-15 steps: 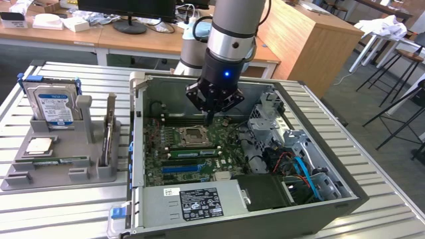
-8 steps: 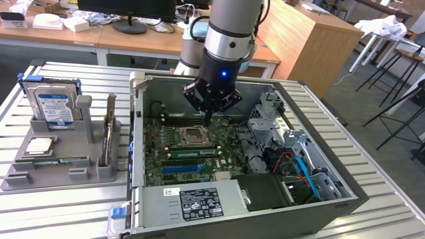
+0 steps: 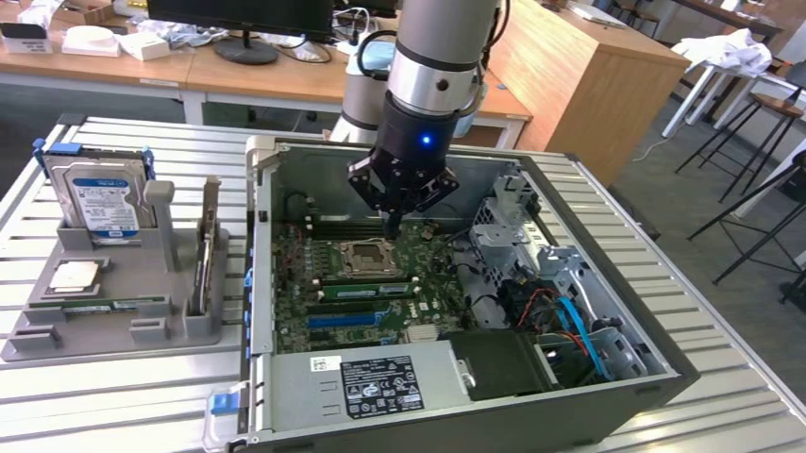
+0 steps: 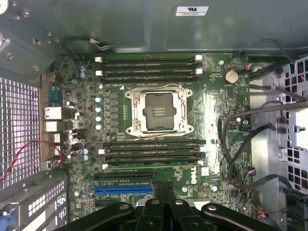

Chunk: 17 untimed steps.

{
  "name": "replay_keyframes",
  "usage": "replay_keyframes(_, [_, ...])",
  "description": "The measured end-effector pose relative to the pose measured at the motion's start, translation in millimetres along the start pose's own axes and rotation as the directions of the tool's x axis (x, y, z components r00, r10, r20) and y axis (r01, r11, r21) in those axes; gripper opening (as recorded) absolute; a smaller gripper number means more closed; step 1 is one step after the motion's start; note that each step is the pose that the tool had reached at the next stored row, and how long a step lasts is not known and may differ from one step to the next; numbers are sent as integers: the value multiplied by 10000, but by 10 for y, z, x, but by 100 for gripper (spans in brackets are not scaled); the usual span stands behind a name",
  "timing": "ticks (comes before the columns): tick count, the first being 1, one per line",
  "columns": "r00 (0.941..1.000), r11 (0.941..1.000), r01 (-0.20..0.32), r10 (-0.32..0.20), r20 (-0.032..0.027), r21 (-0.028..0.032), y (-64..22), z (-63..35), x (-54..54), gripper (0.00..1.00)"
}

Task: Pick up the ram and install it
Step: 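Press down the ram until it locks into place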

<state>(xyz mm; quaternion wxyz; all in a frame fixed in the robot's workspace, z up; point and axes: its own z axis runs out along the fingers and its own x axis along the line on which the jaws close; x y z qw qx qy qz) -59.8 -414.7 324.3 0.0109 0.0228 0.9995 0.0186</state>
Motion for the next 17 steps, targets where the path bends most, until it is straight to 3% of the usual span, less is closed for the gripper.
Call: replay_keyframes(17, [10000, 10000, 7, -7, 0, 6, 4, -65, -2, 10])
